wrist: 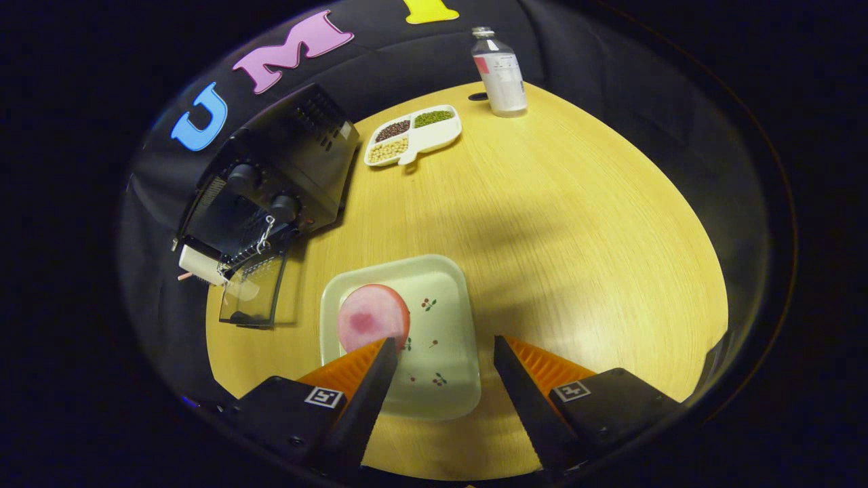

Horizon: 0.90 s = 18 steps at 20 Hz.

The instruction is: Open the toaster oven, put the food inside, and close the toaster oven door.

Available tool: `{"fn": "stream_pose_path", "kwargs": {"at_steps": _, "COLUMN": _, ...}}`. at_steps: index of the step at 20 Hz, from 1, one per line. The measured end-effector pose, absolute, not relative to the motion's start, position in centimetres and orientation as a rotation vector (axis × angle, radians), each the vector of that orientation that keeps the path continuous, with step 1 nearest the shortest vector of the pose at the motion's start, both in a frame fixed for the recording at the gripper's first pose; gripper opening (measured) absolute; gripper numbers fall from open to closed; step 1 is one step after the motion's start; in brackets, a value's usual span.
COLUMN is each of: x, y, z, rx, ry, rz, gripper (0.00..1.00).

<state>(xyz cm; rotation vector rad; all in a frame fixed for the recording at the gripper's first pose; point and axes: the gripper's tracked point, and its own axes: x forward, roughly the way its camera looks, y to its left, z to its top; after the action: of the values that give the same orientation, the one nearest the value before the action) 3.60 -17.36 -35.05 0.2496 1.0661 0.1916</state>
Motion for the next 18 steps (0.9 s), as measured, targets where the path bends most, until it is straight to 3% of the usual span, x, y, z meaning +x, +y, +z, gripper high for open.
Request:
{"fn": "stream_pose_path", "kwargs": {"at_steps": 1, "x": 3.3, "y": -17.1, "z": -35.2, "rx": 0.245, "ry": 1.077, "rz": 0.197, "gripper": 0.96}}
{"fn": "stream_pose_path", "kwargs": {"at_steps": 4, "x": 2.7, "y": -16.8, "z": -35.6, "rx": 0.264, "ry": 1.102, "rz": 0.196, "gripper": 0.68}}
{"fn": "stream_pose_path", "kwargs": {"at_steps": 5, "x": 2.7, "y": -16.9, "z": -35.9, "rx": 0.262, "ry": 1.111, "rz": 0.186, "gripper": 0.62}}
{"fn": "stream_pose_path", "kwargs": {"at_steps": 6, "x": 2.7, "y": -17.3, "z": -36.1, "rx": 0.249, "ry": 1.114, "rz": 0.169, "gripper": 0.47}}
{"fn": "stream_pose_path", "kwargs": {"at_steps": 7, "x": 2.7, "y": -17.6, "z": -36.3, "rx": 0.241, "ry": 1.116, "rz": 0.153, "gripper": 0.38}}
{"fn": "stream_pose_path", "kwargs": {"at_steps": 8, "x": 2.7, "y": -17.8, "z": -36.4, "rx": 0.235, "ry": 1.120, "rz": 0.142, "gripper": 0.21}}
{"fn": "stream_pose_path", "kwargs": {"at_steps": 10, "x": 2.9, "y": -18.0, "z": -36.4, "rx": 0.225, "ry": 1.123, "rz": 0.131, "gripper": 0.13}}
{"fn": "stream_pose_path", "kwargs": {"at_steps": 18, "x": 2.7, "y": -17.7, "z": -36.6, "rx": 0.347, "ry": 1.154, "rz": 0.082, "gripper": 0.07}}
